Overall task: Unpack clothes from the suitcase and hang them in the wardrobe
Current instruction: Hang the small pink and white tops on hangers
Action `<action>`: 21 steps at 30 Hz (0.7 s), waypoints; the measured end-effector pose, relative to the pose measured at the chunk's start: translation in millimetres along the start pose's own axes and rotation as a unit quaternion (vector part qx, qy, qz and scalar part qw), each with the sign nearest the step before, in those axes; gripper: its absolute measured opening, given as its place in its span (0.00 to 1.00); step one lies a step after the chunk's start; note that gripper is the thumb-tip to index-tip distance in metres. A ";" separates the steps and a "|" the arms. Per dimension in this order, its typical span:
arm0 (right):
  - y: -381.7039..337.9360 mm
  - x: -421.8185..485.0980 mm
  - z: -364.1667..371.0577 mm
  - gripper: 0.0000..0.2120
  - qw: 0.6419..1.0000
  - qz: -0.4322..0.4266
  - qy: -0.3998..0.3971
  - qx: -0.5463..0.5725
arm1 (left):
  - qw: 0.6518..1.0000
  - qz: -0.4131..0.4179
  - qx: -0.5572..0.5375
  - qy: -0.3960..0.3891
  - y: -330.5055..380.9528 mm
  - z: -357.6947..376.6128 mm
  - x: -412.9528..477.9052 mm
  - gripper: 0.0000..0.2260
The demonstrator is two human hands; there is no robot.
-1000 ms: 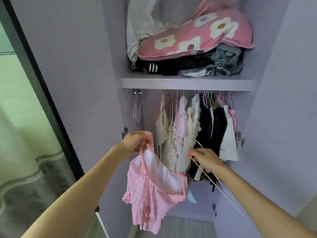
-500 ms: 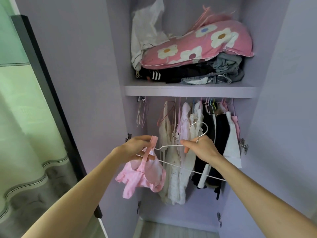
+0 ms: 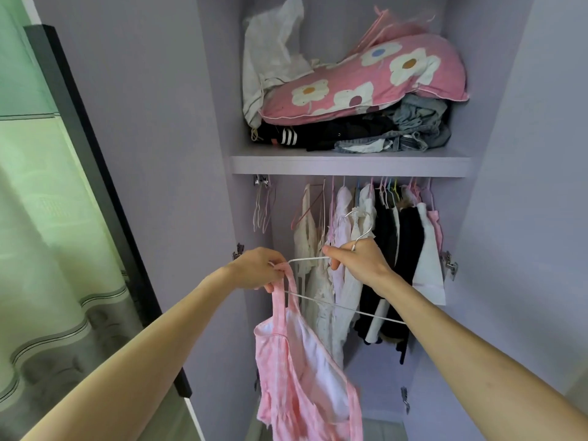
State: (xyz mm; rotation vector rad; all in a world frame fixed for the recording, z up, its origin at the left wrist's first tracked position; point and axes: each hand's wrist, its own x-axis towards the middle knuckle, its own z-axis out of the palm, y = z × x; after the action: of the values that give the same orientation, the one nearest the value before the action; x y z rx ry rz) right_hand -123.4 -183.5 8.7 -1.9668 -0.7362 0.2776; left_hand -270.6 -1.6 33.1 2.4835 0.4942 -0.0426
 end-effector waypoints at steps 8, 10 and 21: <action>0.0 -9.1 -8.3 0.21 0.998 0.016 0.025 0.062 | 0.900 0.028 0.391 0.188 35.5 23.7 -7.0 0.17; 2.5 -9.5 -17.6 0.21 0.997 0.021 0.042 0.067 | 0.860 0.053 0.458 0.220 43.7 30.3 -7.8 0.15; 51.6 -24.7 -40.7 0.26 0.957 -0.046 0.267 -0.104 | 0.781 0.101 0.578 0.216 60.3 36.0 20.4 0.10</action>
State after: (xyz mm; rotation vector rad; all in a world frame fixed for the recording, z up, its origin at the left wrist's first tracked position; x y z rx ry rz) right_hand -103.8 -245.2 -18.4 -2.0630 -0.5118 -0.3944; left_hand -227.1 -60.4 34.1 3.7940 0.4370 0.4581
